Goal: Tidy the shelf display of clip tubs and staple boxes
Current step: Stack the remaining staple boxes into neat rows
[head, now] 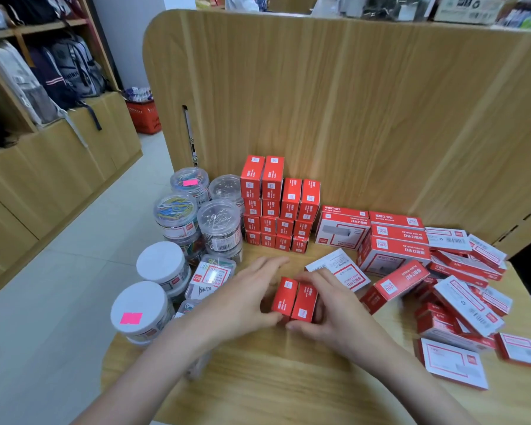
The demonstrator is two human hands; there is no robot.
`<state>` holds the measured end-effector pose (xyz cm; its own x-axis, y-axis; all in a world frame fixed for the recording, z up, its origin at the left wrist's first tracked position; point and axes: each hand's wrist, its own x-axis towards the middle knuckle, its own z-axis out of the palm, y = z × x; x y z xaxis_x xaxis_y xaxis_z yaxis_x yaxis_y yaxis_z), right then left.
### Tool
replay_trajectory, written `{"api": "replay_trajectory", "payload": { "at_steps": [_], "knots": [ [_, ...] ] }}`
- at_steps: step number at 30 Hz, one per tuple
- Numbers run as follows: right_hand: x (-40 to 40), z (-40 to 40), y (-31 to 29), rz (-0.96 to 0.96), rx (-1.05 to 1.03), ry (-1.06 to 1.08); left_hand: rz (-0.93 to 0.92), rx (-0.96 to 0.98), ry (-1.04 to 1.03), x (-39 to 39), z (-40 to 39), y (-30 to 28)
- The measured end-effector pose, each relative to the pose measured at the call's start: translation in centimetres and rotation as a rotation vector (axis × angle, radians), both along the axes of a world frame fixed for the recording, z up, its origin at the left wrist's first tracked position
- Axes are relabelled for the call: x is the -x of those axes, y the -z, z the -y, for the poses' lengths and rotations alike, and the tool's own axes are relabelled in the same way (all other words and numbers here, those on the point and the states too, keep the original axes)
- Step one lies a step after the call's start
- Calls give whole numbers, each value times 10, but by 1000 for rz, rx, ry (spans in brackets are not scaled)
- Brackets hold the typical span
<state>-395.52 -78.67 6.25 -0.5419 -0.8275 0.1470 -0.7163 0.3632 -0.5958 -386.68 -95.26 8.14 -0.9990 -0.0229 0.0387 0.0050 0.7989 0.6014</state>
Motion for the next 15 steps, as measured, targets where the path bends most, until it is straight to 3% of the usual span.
{"api": "replay_trajectory", "payload": {
  "at_steps": [6,8,11,15],
  "knots": [
    [11,6,-24,-26,119,69,-191,-48,-17,-1,19,-24],
    [17,7,-36,-72,11,17,-232,-3,-43,0,27,-27],
    [17,7,-36,-91,-197,-29,-175,59,-14,0,32,-26],
    [3,16,-21,-18,-188,-46,18,-46,40,4,20,-18]
  ]
}}
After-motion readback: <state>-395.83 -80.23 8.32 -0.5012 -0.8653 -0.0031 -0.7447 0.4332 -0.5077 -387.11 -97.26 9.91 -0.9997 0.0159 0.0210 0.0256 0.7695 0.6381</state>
